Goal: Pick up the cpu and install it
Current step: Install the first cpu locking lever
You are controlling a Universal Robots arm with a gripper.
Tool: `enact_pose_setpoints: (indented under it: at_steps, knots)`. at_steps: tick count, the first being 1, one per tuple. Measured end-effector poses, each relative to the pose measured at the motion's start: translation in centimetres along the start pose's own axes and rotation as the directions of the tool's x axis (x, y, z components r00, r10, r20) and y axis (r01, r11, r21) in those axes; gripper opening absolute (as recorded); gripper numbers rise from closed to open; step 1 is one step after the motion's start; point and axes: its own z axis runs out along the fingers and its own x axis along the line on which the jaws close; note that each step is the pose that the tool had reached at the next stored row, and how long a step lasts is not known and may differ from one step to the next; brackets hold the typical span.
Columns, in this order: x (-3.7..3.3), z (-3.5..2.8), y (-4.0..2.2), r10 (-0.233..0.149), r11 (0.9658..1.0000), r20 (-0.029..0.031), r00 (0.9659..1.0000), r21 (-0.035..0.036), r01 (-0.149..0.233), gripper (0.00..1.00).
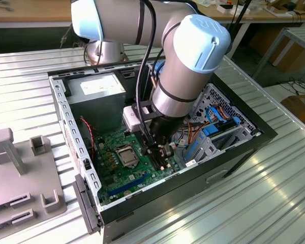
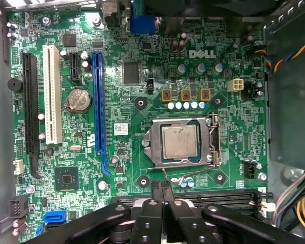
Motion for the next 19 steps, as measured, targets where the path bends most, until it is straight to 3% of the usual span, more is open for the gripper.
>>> enact_pose_setpoints:
  at_steps: [9, 19]
  knots:
    - [-0.52, -0.67, 0.05, 0.0, 1.0, 0.003, 1.0, -0.003, 0.0, 0.11]
    - [-0.99, -1.83, 0.13, 0.0, 1.0, 0.01, 1.0, -0.0076, 0.0, 0.11]
